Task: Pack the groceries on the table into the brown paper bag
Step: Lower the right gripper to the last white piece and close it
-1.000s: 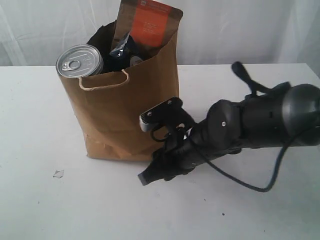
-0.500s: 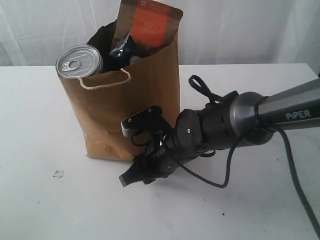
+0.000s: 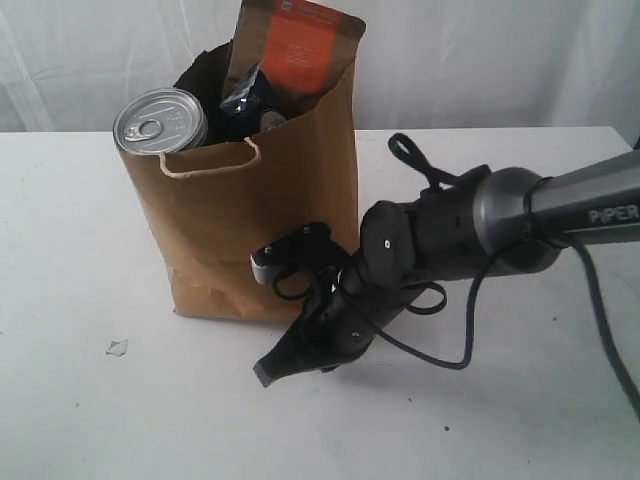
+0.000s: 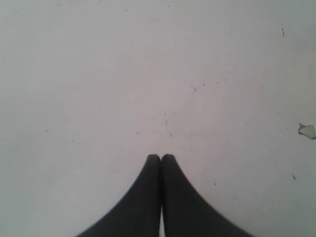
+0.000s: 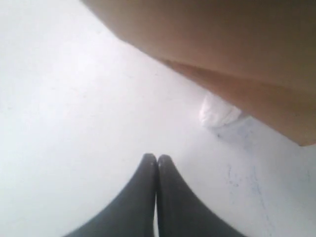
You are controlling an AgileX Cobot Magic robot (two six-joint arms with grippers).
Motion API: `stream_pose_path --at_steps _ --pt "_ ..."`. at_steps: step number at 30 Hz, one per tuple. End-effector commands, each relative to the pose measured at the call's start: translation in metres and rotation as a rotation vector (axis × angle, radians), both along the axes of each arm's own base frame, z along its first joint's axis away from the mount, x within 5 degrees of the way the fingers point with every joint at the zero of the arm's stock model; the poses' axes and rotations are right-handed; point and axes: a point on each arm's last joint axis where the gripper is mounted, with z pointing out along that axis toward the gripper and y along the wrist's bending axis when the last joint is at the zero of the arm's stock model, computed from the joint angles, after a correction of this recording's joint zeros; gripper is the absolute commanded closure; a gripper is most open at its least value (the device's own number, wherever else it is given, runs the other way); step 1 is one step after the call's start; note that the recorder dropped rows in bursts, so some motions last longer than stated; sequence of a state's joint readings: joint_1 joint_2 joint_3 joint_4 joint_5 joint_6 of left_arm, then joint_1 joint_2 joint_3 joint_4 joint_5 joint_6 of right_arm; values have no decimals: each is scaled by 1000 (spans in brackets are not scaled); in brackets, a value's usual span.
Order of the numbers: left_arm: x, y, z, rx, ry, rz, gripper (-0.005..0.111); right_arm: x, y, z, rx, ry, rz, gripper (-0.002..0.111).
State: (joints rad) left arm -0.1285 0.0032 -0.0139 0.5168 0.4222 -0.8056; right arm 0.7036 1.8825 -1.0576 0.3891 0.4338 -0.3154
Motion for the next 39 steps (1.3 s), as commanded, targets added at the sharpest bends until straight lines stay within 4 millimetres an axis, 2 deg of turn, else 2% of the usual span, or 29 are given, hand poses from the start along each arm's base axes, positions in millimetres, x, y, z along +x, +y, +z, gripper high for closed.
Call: stream_pose_path --at_steps 1,3,5,9,11,14,17,20,23,26,31,39 --pt "-2 1 -6 -8 46 16 107 -9 -6 49 42 -13 32 108" --pt "-2 1 -6 -8 46 16 107 -12 -10 67 62 -68 44 108" --pt "-2 1 -6 -8 46 16 107 -10 -10 71 71 -106 44 108" --pt "-2 1 -6 -8 46 16 107 -4 -8 60 50 -131 49 107" --pt "-2 1 -6 -8 46 16 107 -1 -8 47 5 -130 73 99" --pt "-2 1 -6 -8 46 16 107 2 -6 33 -22 -116 80 81" --pt "-2 1 -6 -8 46 16 107 7 -3 25 -18 -124 68 65" --pt "-2 1 -6 -8 46 16 107 12 -1 24 2 -162 52 55" --pt "-2 1 -6 -8 46 16 107 16 1 25 44 -185 -13 55" --pt "-2 1 -6 -8 46 16 107 20 4 18 66 -189 -64 55" --pt "-2 1 -6 -8 46 16 107 20 4 3 46 -130 -100 55" --pt "-2 1 -6 -8 46 16 107 22 5 -7 36 -122 -102 61"
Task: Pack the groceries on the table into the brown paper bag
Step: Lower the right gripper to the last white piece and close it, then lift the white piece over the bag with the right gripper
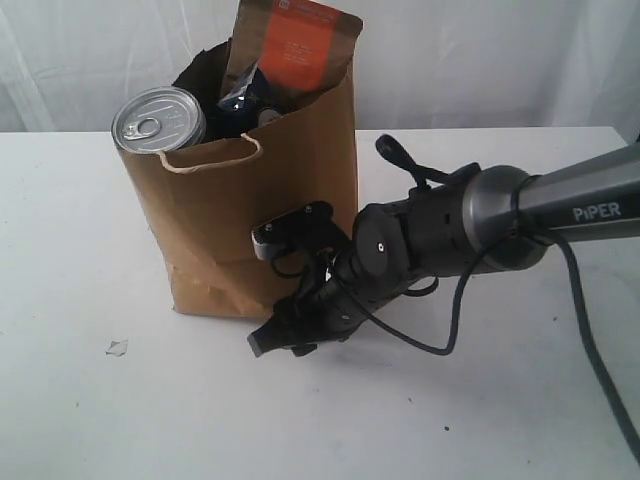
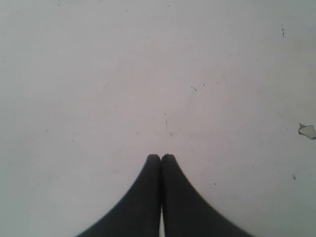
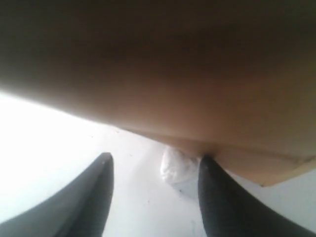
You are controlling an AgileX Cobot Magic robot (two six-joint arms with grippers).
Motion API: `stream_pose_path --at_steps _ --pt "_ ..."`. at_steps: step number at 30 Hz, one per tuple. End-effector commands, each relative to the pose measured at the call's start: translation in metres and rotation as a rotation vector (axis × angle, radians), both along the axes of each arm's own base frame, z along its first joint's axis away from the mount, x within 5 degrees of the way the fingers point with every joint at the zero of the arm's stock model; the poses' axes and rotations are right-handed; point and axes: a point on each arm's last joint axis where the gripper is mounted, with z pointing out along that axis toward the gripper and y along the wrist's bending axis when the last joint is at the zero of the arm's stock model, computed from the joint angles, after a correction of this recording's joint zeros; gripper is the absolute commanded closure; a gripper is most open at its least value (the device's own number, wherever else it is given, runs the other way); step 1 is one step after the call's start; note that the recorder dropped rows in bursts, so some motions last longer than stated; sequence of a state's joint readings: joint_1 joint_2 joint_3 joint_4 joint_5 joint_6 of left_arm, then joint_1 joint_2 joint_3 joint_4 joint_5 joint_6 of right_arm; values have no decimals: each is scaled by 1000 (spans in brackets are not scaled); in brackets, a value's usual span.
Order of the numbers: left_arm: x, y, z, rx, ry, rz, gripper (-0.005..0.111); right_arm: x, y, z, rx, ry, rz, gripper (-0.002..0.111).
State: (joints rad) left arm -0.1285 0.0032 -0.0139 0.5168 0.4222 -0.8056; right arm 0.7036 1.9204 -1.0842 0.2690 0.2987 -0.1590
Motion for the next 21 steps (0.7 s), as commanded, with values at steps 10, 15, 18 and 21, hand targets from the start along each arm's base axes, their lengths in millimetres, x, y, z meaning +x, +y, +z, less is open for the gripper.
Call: stream_pose_path --at_steps 10,15,18,21 --pt "-2 1 -6 -8 46 16 107 4 0 -17 -22 9 -7 84" --pt "-2 1 -6 -8 46 16 107 2 -1 -14 -14 43 -39 108" --pt "-2 1 -6 -8 46 16 107 -6 -5 -3 -32 105 -42 108" --pt "-2 1 -6 -8 46 16 107 -26 -16 28 -83 218 3 108"
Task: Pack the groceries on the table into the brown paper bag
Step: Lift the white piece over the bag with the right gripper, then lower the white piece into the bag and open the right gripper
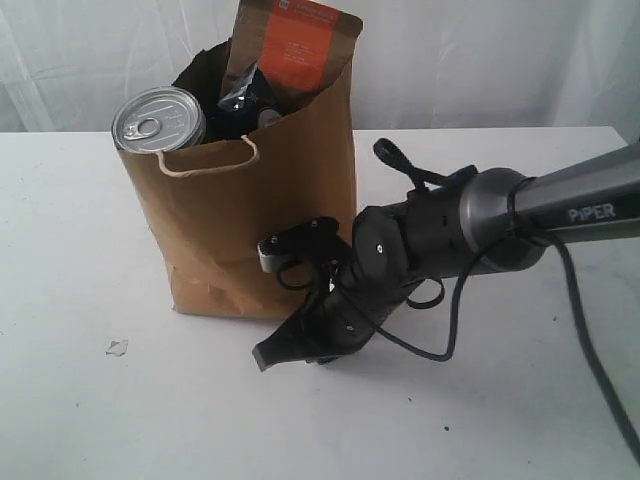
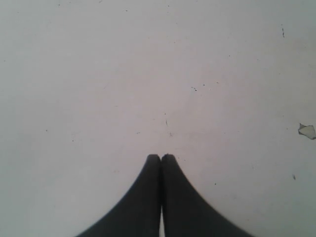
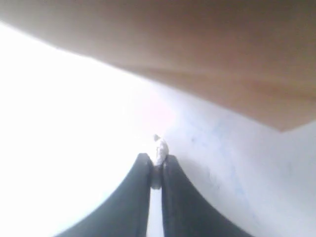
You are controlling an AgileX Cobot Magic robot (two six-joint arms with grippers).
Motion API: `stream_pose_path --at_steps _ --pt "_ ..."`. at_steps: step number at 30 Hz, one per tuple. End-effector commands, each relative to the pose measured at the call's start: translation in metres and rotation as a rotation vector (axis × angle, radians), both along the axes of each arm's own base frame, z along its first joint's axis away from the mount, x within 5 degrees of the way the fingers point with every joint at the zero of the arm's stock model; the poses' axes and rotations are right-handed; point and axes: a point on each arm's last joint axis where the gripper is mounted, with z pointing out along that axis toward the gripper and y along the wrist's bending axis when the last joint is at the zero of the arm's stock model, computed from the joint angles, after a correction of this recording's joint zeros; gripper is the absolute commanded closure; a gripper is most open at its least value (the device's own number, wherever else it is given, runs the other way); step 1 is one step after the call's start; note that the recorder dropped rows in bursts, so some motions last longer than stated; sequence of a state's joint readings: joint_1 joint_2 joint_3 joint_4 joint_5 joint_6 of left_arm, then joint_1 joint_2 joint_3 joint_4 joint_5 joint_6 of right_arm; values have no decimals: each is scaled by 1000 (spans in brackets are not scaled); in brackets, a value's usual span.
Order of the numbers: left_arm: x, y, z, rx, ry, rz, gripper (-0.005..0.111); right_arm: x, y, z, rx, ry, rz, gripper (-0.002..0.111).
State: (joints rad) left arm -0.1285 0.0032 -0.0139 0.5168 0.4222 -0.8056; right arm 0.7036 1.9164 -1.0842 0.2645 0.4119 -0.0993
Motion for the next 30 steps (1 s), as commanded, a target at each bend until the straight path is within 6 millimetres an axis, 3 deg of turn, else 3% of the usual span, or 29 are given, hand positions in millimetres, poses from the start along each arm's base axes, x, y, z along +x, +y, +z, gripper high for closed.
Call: stream_pose_path --at_steps 1,5,7,8,9,11,13,18,24,27,30 --pt "-2 1 -6 -8 46 16 107 -23 -15 41 -45 119 44 108" --pt "-2 1 -6 -8 46 16 107 -54 -36 109 -10 112 107 108" --pt "-2 1 -6 -8 46 16 107 -72 -46 174 163 -19 101 108" --pt "-2 1 -6 -8 46 16 107 -76 -48 197 257 -94 85 108" --pt "-2 1 -6 -8 46 16 107 -79 -51 229 416 -246 40 108" --pt "-2 1 -6 -8 46 16 107 -74 -58 267 593 -551 -21 108" --pt "-2 1 -6 -8 46 16 107 -62 -60 284 635 -814 -28 108" --pt "-2 1 -6 -8 46 16 107 -30 -45 274 644 -993 -99 108" --pt "-2 1 -6 -8 46 16 107 14 -14 214 515 -973 -92 108" --pt "-2 1 -6 -8 46 16 107 26 -4 186 456 -928 -75 108" --pt "-2 1 -6 -8 46 16 107 32 0 172 401 -934 -41 108"
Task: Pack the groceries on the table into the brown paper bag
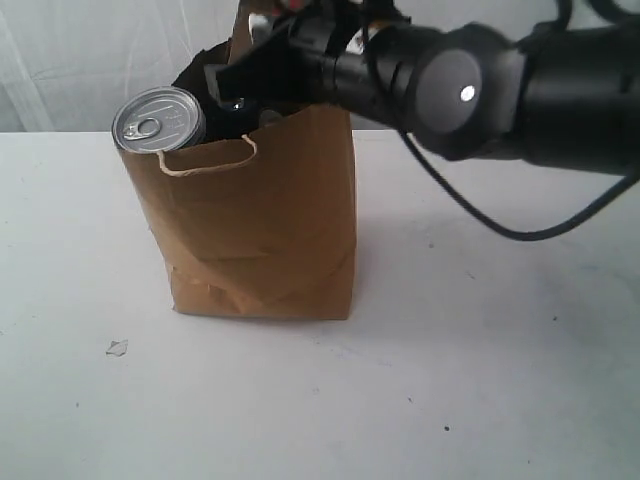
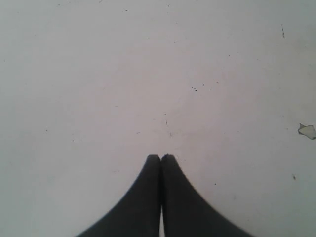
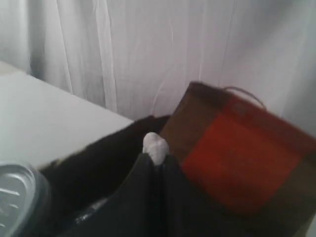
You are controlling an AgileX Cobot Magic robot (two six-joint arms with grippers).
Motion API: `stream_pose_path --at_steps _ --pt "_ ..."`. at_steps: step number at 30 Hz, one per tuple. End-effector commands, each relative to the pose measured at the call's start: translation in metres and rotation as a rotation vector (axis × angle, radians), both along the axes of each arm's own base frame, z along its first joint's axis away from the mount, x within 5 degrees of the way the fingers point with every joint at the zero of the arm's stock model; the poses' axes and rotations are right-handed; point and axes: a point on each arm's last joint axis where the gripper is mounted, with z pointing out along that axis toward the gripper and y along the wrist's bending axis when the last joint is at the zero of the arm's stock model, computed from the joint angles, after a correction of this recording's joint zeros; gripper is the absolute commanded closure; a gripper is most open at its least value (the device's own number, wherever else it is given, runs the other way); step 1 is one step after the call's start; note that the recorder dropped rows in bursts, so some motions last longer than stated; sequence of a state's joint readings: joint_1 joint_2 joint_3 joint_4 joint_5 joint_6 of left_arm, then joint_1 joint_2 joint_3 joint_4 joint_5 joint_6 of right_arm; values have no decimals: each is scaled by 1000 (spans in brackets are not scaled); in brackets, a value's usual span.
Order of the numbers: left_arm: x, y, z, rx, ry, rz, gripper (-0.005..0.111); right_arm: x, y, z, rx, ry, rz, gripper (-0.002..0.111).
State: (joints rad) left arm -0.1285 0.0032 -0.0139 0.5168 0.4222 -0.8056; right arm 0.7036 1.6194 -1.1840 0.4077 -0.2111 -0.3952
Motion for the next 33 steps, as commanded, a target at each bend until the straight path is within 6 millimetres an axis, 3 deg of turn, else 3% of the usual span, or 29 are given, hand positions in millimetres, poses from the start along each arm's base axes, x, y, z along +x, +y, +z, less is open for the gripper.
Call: stream_pose_path --at_steps 1,4,13,21,25,29,33 --pt "-2 1 -6 -8 46 16 107 9 3 -14 -84 -41 -4 108" --pt "-2 1 -6 -8 46 16 107 9 1 -12 -118 -72 0 102" --pt "-2 1 -6 -8 46 16 107 6 -10 1 -70 -46 -25 70" --pt "-2 1 -6 -8 46 16 107 -10 -26 32 -119 -116 6 72" --pt "-2 1 -6 -6 46 17 107 -21 -56 47 -329 -137 76 87" --pt "-2 1 -6 -6 46 17 107 -19 -103 50 -547 -89 54 109" --pt "-2 1 -6 -6 46 17 107 -5 -162 45 -665 40 -136 108"
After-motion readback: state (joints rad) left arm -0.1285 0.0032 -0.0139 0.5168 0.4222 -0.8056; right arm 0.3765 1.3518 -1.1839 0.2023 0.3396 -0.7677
